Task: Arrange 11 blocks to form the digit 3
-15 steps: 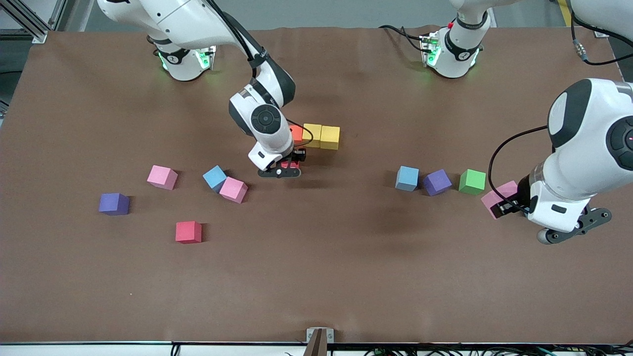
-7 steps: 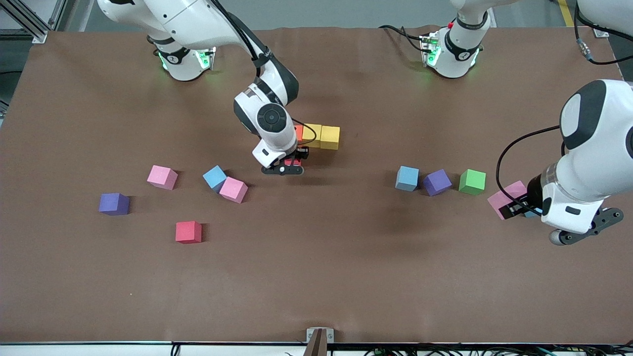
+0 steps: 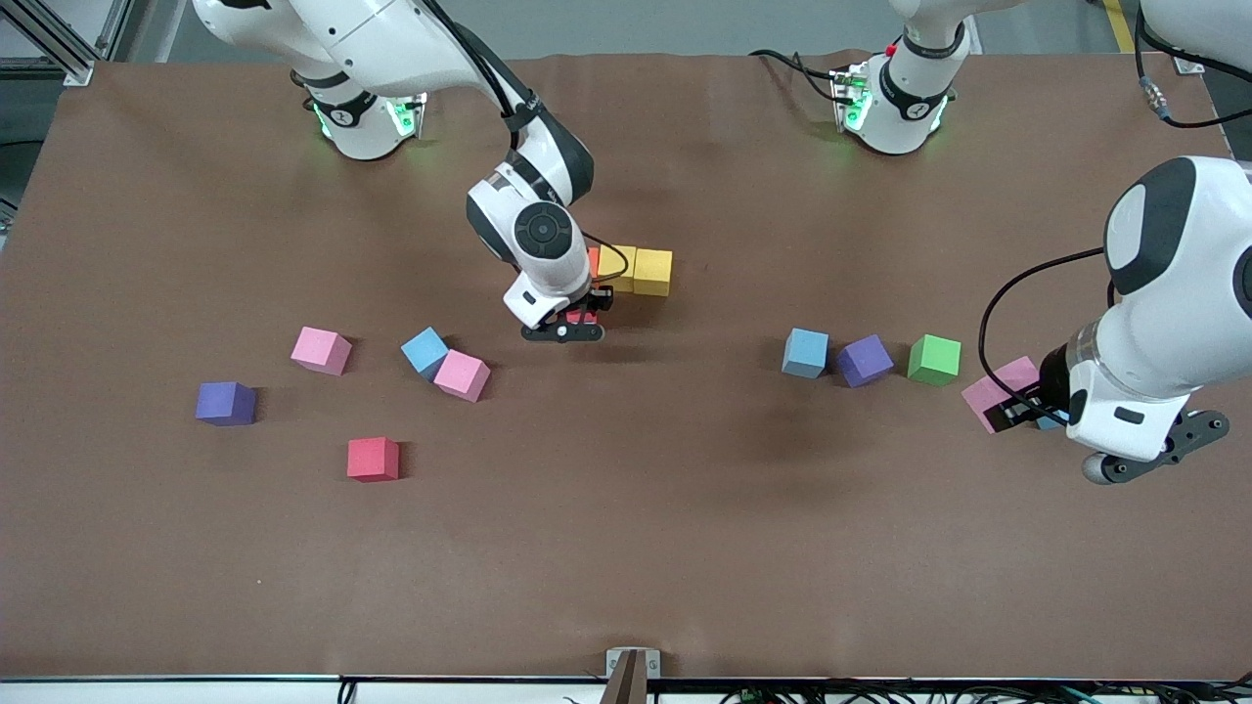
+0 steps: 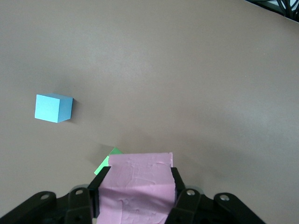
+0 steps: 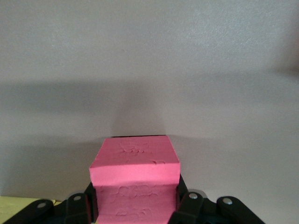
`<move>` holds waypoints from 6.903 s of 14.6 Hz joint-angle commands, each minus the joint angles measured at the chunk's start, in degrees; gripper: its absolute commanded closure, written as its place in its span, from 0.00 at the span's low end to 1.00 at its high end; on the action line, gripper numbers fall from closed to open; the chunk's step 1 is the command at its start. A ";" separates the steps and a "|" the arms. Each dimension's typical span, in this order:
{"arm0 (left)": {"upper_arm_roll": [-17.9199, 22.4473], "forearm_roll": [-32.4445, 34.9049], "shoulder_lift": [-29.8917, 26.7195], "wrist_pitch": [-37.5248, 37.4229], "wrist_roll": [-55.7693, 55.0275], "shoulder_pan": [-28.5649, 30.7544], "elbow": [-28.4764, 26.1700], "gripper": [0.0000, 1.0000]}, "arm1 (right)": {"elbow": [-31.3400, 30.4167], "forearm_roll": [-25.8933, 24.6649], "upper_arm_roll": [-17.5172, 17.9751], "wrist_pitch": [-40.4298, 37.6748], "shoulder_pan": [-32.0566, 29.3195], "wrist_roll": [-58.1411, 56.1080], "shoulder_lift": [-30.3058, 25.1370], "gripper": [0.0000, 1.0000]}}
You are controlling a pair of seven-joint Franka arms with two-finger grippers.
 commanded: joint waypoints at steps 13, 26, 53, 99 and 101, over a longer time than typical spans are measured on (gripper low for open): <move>0.10 -1.02 -1.83 -0.87 1.09 -0.07 -1.03 0.82 | -0.57 -0.34 -0.90 -0.06 1.97 0.44 0.52 0.74; 0.10 -1.02 -1.83 -0.87 1.18 -0.15 -1.03 0.82 | -1.09 -0.34 -0.90 -0.41 2.33 1.05 0.69 0.74; 0.10 -0.67 -1.74 -0.87 2.41 0.02 -0.94 0.83 | 5.30 0.54 -4.23 -7.59 1.37 1.05 -2.02 0.00; 0.10 -1.28 3.01 7.39 3.90 -1.21 -1.91 0.85 | 0.23 5.81 -14.08 -1.29 -8.57 -7.83 0.87 0.00; 0.10 -1.46 2.57 7.30 3.99 -0.95 -1.91 0.85 | -0.47 5.81 -13.99 -1.72 -8.57 -7.91 0.35 0.00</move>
